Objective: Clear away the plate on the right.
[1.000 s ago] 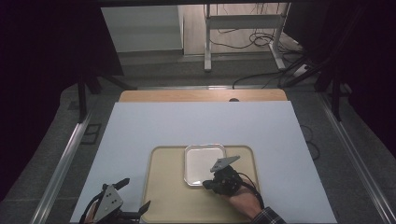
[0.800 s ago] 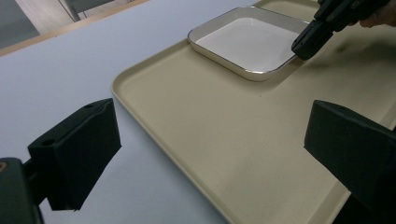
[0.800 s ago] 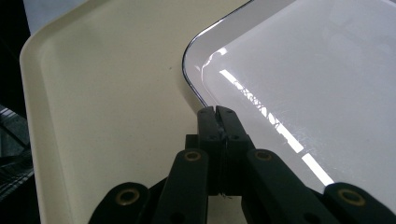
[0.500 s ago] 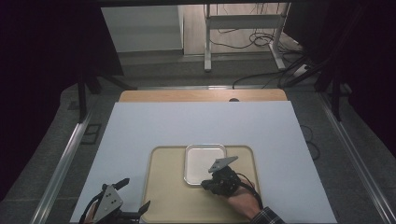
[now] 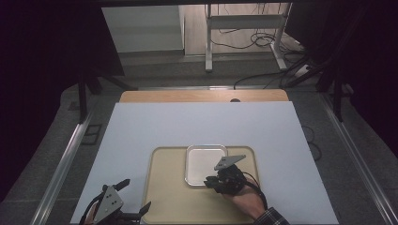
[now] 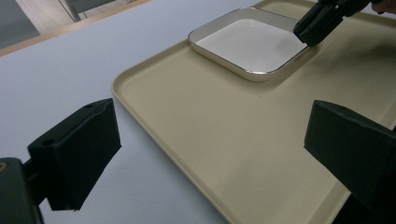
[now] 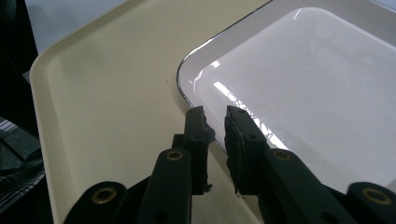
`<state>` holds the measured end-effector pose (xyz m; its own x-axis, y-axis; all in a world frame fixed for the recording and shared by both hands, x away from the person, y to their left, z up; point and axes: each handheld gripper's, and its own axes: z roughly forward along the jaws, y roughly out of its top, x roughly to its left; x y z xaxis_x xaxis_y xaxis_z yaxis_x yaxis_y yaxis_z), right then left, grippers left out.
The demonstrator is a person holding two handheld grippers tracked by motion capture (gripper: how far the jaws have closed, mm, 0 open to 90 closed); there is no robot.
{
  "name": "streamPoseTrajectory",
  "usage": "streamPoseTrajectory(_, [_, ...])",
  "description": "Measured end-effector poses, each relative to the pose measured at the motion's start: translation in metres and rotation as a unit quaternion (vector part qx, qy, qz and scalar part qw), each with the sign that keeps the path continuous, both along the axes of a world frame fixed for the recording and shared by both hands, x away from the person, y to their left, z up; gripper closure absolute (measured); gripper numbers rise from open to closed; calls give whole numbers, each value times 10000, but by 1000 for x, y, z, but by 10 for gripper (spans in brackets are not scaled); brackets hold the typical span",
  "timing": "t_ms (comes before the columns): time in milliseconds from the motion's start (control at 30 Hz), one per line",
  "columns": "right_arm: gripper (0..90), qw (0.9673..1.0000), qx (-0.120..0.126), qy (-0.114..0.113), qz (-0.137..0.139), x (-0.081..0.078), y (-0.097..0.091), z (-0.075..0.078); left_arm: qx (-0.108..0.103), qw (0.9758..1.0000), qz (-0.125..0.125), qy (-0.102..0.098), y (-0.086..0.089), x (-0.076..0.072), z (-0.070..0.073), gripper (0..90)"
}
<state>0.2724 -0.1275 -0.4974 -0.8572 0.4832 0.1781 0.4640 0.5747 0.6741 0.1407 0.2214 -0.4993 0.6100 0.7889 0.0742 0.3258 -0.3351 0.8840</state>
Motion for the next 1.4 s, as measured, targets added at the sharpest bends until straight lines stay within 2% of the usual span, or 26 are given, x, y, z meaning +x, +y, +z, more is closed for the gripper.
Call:
streamPoseTrajectory(500, [628, 9997, 81, -146, -198, 1, -10, 12, -2, 10000, 1, -5, 0, 0, 0, 35])
streamPoseTrajectory(967, [448, 9989, 119, -330, -304, 0, -19, 19, -17, 10000, 3, -18, 1, 0, 0, 29])
streamPoseTrajectory(1400, [279, 9973, 284, -541, -411, 1, -29, 23, -77, 10000, 26, -52, 2, -1, 0, 15])
